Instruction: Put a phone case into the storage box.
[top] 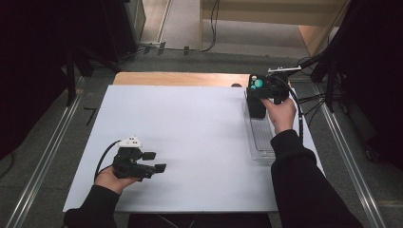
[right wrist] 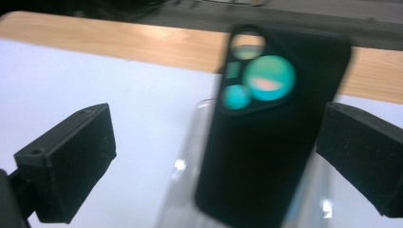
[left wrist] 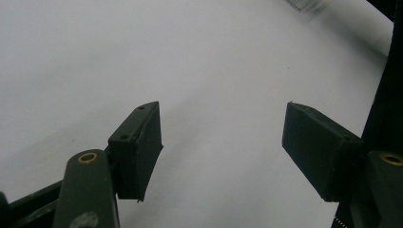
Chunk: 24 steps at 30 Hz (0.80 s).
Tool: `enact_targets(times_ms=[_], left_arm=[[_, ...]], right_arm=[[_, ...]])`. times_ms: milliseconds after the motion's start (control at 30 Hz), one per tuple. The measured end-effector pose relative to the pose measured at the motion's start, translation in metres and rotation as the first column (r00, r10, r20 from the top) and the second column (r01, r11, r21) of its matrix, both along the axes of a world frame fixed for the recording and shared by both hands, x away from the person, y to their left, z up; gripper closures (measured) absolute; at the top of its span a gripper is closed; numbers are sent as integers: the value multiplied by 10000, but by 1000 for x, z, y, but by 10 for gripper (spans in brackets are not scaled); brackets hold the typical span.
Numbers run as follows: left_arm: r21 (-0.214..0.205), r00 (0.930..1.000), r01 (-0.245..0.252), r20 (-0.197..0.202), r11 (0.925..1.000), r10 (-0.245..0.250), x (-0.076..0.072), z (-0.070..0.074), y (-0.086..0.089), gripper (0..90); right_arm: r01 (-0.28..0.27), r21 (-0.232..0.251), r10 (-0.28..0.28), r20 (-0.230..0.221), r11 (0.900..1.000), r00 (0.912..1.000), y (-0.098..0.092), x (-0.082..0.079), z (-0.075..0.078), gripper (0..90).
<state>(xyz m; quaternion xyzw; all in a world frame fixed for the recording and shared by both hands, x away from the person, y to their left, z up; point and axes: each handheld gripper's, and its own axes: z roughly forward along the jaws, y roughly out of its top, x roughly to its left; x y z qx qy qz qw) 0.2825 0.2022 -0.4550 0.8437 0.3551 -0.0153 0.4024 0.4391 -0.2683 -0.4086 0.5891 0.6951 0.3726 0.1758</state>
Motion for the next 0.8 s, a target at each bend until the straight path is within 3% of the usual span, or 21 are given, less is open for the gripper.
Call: enact_targets(times_ms=[167, 433, 500, 600, 800], left_arm=[[-41, 10000, -7, -49, 10000, 7, 2, 0, 0, 298], [-90, 9999, -116, -103, 9999, 115, 4, 0, 3, 298], [-44, 9999, -94, -109, 9999, 94, 5, 0, 3, 298], [-65, 10000, -53, -77, 10000, 52, 5, 0, 3, 298], [-136, 9999, -68, -87, 9999, 67, 5, 1, 4, 298]], right_arm=[[-802, 629, 820, -263, 9948, 9963, 12, -12, 3, 0], [-1876, 879, 1915, -379, 9783, 9808, 35, -29, 3, 0], [-2273, 1140, 2328, -376, 9671, 9718, 41, -34, 3, 155], [-2977, 1652, 3081, -405, 9403, 9505, 49, -43, 3, 165], [-3677, 1369, 3774, -520, 9198, 9246, 60, -60, 2, 236]])
